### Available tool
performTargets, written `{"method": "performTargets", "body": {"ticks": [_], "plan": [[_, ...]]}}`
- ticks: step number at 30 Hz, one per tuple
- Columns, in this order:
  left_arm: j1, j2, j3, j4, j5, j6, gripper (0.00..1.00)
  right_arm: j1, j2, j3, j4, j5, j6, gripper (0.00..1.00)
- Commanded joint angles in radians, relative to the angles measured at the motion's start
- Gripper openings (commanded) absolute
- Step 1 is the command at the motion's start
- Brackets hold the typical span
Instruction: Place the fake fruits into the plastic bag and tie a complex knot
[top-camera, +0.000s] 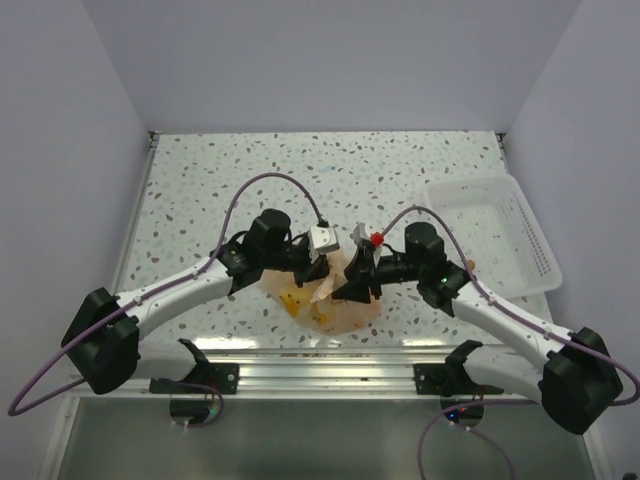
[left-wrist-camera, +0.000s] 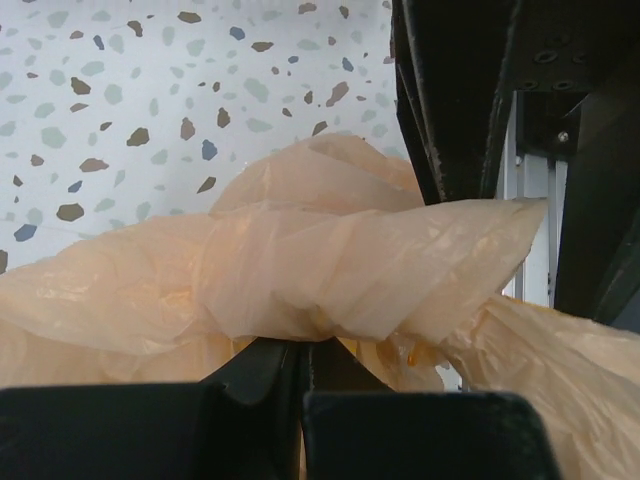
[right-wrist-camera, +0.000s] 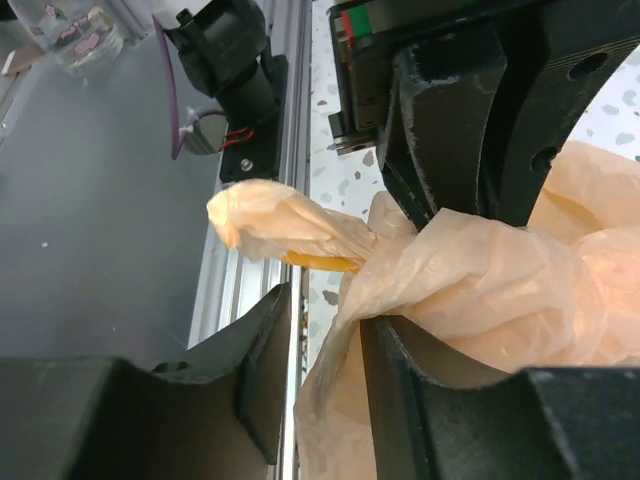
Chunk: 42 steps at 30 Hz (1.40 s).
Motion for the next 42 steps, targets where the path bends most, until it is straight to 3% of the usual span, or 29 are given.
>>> {"method": "performTargets", "body": {"ticks": [1, 5, 7, 9, 11, 13, 16, 19, 25, 30, 37, 42], "plan": [[0.003, -0.033, -0.036, 0.205, 0.074, -0.116, 0.0, -0.019, -0.068, 0.098, -0.274, 0.021, -0.173, 0.38], [0.007, -0.041, -0.057, 0.23, 0.054, -0.131, 0.0, -0.243, -0.093, 0.253, -0.533, -0.085, -0.289, 0.64], [0.007, -0.042, -0.064, 0.238, 0.055, -0.133, 0.0, -0.346, -0.082, 0.347, -0.63, -0.111, -0.317, 0.68], [0.006, -0.039, -0.071, 0.247, 0.059, -0.139, 0.0, -0.404, -0.062, 0.404, -0.67, -0.123, -0.314, 0.59], [0.004, -0.041, -0.074, 0.245, 0.059, -0.136, 0.0, -0.43, -0.029, 0.403, -0.657, -0.126, -0.289, 0.57], [0.006, -0.041, -0.077, 0.247, 0.057, -0.136, 0.0, -0.437, -0.004, 0.337, -0.548, -0.09, -0.208, 0.37], [0.006, -0.044, -0.074, 0.231, 0.059, -0.133, 0.0, -0.422, 0.072, 0.278, -0.414, -0.107, -0.149, 0.2], [0.007, -0.055, -0.062, 0.192, 0.057, -0.119, 0.0, -0.359, 0.128, 0.271, -0.401, -0.105, -0.189, 0.16], [0.006, -0.079, -0.074, 0.147, 0.068, -0.093, 0.0, -0.244, 0.155, 0.214, -0.198, -0.077, -0.09, 0.24], [0.006, -0.076, -0.09, 0.167, 0.056, -0.126, 0.0, -0.167, 0.149, 0.165, -0.158, -0.093, -0.089, 0.41], [0.006, -0.068, -0.134, 0.321, 0.077, -0.255, 0.0, -0.116, 0.139, 0.14, -0.212, -0.113, -0.14, 0.63], [-0.009, -0.026, -0.15, 0.497, 0.123, -0.334, 0.0, -0.11, 0.151, 0.111, -0.036, -0.045, -0.048, 0.64]]}}
